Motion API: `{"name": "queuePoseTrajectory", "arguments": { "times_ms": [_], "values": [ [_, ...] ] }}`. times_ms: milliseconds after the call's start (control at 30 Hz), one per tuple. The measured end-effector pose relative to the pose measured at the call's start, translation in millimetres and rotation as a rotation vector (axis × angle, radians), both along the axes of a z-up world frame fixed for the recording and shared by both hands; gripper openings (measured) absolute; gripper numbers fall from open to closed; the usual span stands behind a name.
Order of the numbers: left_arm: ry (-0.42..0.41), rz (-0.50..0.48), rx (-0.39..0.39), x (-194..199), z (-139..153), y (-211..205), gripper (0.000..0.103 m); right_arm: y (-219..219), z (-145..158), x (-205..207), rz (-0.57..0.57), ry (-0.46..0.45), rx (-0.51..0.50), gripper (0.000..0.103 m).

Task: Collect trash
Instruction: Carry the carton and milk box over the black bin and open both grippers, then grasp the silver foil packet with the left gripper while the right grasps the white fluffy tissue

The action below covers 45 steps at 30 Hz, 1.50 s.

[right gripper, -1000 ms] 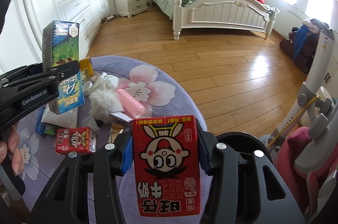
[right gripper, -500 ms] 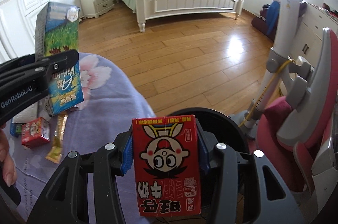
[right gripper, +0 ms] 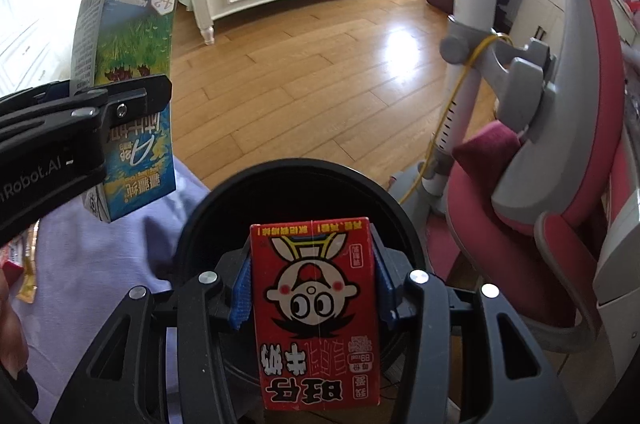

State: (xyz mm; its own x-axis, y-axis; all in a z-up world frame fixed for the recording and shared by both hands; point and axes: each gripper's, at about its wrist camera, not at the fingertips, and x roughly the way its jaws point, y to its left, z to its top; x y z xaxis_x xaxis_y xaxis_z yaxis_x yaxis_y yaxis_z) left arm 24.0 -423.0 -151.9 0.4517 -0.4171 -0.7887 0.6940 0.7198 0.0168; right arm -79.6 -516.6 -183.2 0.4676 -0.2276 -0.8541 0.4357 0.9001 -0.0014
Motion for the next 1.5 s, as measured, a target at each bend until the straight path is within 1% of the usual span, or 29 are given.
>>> {"name": "queuePoseTrajectory", "arguments": {
  "times_ms": [167,267,300,333,400,500,733,1200,1267,1300,1333,1400,1500],
  "values": [
    [0.035,-0.032,0.045,0.5,-27.2,-26.7,0.044,-18.3,-16.7,0.1,-0.038,0.033,0.009,0.049],
    [0.069,-0.035,0.063,3.5,-42.0,-37.2,0.045,-24.6,-25.3,1.8,-0.059,0.058,-0.002,0.051],
    [0.088,-0.037,0.069,4.5,-46.7,-40.5,0.046,-26.3,-27.8,2.1,-0.069,0.069,-0.013,0.051],
    [0.095,-0.035,0.072,6.0,-49.0,-40.1,0.050,-27.7,-30.1,4.0,-0.070,0.083,-0.009,0.052],
    [0.103,-0.031,0.078,6.6,-52.8,-42.6,0.058,-29.2,-32.5,4.1,-0.072,0.086,-0.006,0.070],
    [0.093,-0.023,0.075,6.4,-53.2,-42.2,0.058,-27.9,-32.3,3.6,-0.069,0.085,-0.027,0.079],
    [0.092,-0.014,0.074,7.6,-53.4,-41.2,0.058,-32.6,-32.0,3.2,-0.074,0.079,-0.016,0.080],
    [0.074,-0.011,0.058,2.2,-38.8,-31.3,0.058,-30.7,-23.5,2.6,-0.082,0.066,-0.028,0.080],
    [0.061,-0.008,0.054,-0.1,-35.8,-29.0,0.069,-29.1,-20.9,2.9,-0.079,0.061,-0.028,0.081],
    [0.043,-0.001,0.048,-1.8,-32.9,-26.3,0.076,-27.7,-19.6,2.9,-0.077,0.060,-0.031,0.081],
    [0.027,0.004,0.046,-3.4,-30.3,-24.3,0.080,-26.3,-18.3,3.1,-0.075,0.056,-0.033,0.082],
    [0.009,0.014,0.037,-5.1,-25.0,-19.6,0.081,-22.0,-14.9,4.1,-0.070,0.050,-0.048,0.088],
    [0.016,0.026,0.027,-3.3,-19.4,-14.1,0.081,-17.9,-10.1,5.6,-0.066,0.039,-0.053,0.089]
  ]
}}
